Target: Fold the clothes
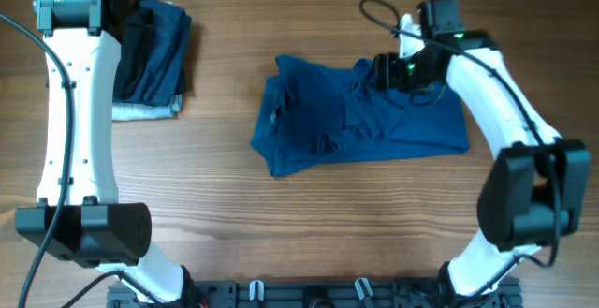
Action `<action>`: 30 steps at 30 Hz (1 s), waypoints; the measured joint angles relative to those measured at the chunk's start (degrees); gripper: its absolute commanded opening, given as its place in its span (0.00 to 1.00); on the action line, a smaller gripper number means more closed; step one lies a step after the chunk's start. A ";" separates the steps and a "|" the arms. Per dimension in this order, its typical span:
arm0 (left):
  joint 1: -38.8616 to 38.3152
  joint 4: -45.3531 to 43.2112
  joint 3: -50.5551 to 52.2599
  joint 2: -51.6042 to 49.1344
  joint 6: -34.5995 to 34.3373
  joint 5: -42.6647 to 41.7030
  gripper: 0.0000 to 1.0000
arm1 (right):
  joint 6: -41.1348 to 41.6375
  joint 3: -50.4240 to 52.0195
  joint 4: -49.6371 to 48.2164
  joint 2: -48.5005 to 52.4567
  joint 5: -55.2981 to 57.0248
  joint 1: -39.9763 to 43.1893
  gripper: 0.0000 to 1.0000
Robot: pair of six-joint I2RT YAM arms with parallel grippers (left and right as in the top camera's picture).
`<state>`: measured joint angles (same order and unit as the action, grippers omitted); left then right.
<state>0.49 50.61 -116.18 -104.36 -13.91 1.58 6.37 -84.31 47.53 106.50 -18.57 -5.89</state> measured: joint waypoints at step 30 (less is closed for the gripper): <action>0.00 0.00 -0.02 0.00 0.02 0.02 1.00 | 13.09 6.16 -0.07 -8.48 0.98 0.74 0.04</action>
<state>0.49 50.61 -116.20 -104.36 -13.89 1.61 19.46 -78.15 47.46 98.02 -17.58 -5.15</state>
